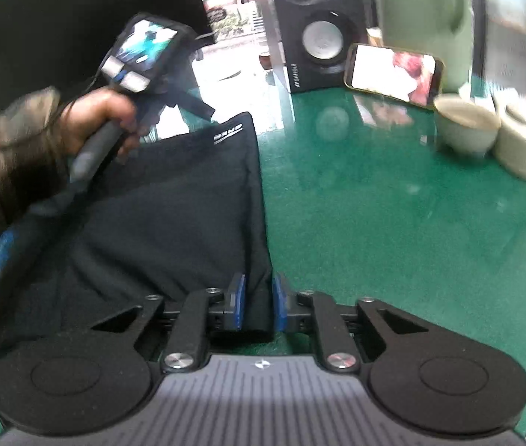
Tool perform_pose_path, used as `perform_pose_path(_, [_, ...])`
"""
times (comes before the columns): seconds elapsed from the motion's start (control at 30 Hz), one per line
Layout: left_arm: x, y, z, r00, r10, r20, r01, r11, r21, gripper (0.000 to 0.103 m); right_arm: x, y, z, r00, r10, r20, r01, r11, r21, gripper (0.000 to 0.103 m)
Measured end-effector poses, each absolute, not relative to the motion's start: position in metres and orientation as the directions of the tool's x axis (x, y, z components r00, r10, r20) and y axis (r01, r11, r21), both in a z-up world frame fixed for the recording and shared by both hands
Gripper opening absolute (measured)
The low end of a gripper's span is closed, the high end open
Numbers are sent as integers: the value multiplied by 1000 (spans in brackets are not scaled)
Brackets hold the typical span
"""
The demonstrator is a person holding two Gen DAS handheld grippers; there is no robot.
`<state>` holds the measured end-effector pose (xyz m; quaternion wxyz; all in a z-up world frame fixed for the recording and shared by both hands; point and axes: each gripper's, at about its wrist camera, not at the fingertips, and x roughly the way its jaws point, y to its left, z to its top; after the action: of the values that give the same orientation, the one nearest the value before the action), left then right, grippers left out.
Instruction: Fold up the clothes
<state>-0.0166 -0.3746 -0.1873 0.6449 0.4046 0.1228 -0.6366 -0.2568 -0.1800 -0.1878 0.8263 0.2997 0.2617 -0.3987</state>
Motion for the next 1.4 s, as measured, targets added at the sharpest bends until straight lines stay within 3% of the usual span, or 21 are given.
perform_pose_path(0.1, [-20, -366, -177, 81, -755, -650, 910, -210, 357, 76, -262, -183, -189, 576, -485, -659, 802, 491, 340, 32])
perform_pose_path(0.17, [-27, -364, -179, 44, -745, -665, 876, -292, 385, 77, -256, -180, -189, 576, -486, -657, 798, 509, 323, 40])
perform_pose_path(0.27, [-32, -361, -185, 17, -753, -658, 836, -351, 422, 76, -248, -177, -189, 566, -495, -659, 798, 529, 289, 41])
perform_pose_path(0.33, [-35, -359, -187, -6, -756, -654, 815, -382, 435, 65, -246, -177, -189, 564, -498, -659, 799, 532, 281, 41])
perform_pose_path(0.4, [-35, -361, -186, -39, -735, -677, 824, -407, 394, 27, -246, -178, -188, 554, -505, -662, 804, 532, 267, 38])
perform_pose_path(0.47, [-39, -361, -188, -45, -728, -684, 822, -415, 389, 8, -245, -177, -188, 538, -517, -666, 812, 531, 244, 31])
perform_pose_path(0.57, [-46, -360, -192, -30, -741, -671, 818, -404, 409, 6, -243, -174, -188, 509, -538, -672, 826, 526, 204, 23])
perform_pose_path(0.83, [-50, -363, -194, -12, -758, -652, 836, -365, 409, 9, -245, -171, -186, 502, -538, -677, 830, 519, 203, 20])
perform_pose_path(0.97, [-43, -356, -180, -32, -766, -641, 860, -348, 373, 34, -247, -171, -185, 504, -535, -679, 833, 510, 216, 21])
perform_pose_path(1.03, [-38, -348, -169, -62, -773, -631, 871, -350, 344, 40, -253, -175, -184, 510, -541, -669, 838, 487, 246, 25])
perform_pose_path(1.17, [-41, -336, -169, -72, -752, -655, 841, -399, 366, 40, -261, -169, -171, 505, -617, -604, 850, 477, 224, 28])
perform_pose_path(1.23, [-45, -336, -174, -64, -742, -667, 833, -408, 374, 40, -256, -165, -167, 532, -613, -584, 830, 515, 215, 22])
perform_pose_path(1.4, [-55, -341, -185, -62, -734, -676, 838, -406, 364, 39, -236, -164, -173, 558, -559, -613, 789, 587, 183, 19])
